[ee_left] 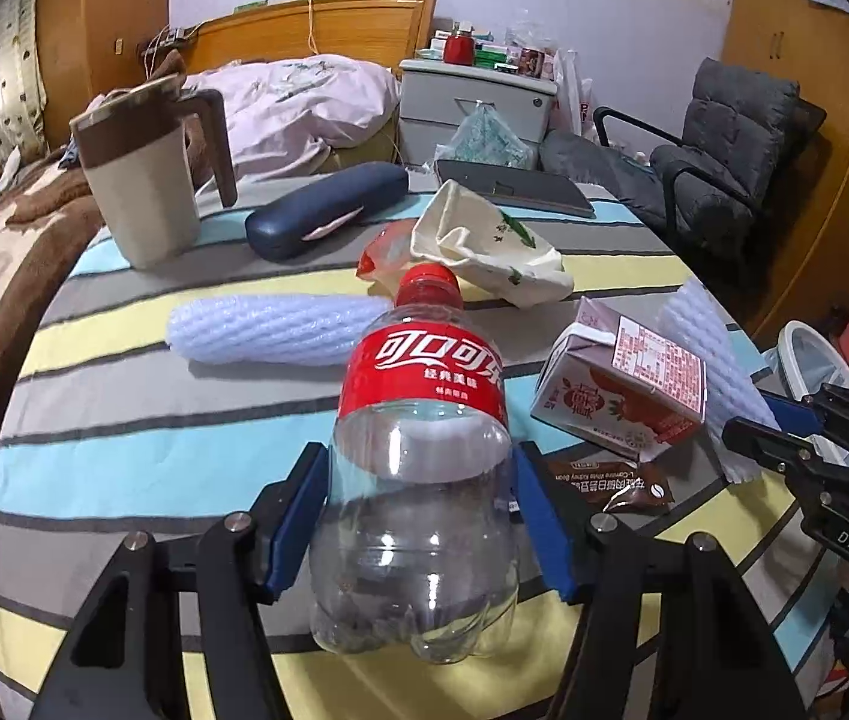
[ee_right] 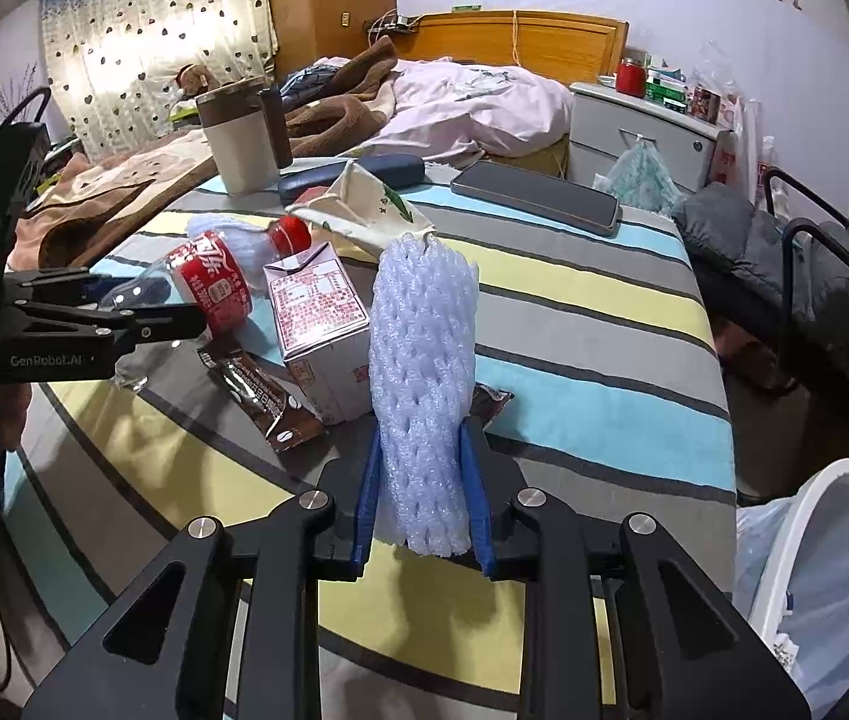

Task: Collect trash
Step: 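Carry the bottle and foam sleeve over the white bin and open both grippers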

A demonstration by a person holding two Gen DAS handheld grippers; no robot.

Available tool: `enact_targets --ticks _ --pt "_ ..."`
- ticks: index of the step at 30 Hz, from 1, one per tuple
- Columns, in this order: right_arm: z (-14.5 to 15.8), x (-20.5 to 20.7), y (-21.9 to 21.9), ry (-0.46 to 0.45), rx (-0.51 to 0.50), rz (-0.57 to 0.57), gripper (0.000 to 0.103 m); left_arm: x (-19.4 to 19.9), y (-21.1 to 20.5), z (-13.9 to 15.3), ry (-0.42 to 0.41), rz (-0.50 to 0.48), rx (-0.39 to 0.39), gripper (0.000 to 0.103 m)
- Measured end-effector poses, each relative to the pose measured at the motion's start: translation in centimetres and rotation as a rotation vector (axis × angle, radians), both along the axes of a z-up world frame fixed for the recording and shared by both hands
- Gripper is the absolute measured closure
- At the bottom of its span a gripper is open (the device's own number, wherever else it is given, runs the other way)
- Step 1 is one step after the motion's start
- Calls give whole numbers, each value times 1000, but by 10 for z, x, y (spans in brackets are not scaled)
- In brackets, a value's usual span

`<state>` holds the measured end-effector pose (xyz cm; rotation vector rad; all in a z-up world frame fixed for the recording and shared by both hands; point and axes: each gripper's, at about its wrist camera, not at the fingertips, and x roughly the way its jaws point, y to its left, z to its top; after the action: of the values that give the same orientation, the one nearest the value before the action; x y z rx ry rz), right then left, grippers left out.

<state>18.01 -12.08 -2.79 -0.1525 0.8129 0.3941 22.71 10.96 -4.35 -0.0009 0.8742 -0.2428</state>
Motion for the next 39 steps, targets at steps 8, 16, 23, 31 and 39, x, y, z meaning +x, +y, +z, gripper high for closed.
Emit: enact_targets --ticks 8,16,23,31,39 --pt "-3 3 -2 14 12 -18 75 14 -1 -3 30 24 -3 27" --pt "0 0 -3 1 22 -17 75 7 -4 -1 16 29 18 39" --pt "6 -8 -10 -20 46 -31 75 -13 -4 14 -28 40 4 39" --pt "16 -22 -19 -44 84 -52 75 -38 -19 31 -62 18 -14 39" --pt "28 -39 -45 -76 104 -113 75 -58 -54 52 -117 -33 -33 39"
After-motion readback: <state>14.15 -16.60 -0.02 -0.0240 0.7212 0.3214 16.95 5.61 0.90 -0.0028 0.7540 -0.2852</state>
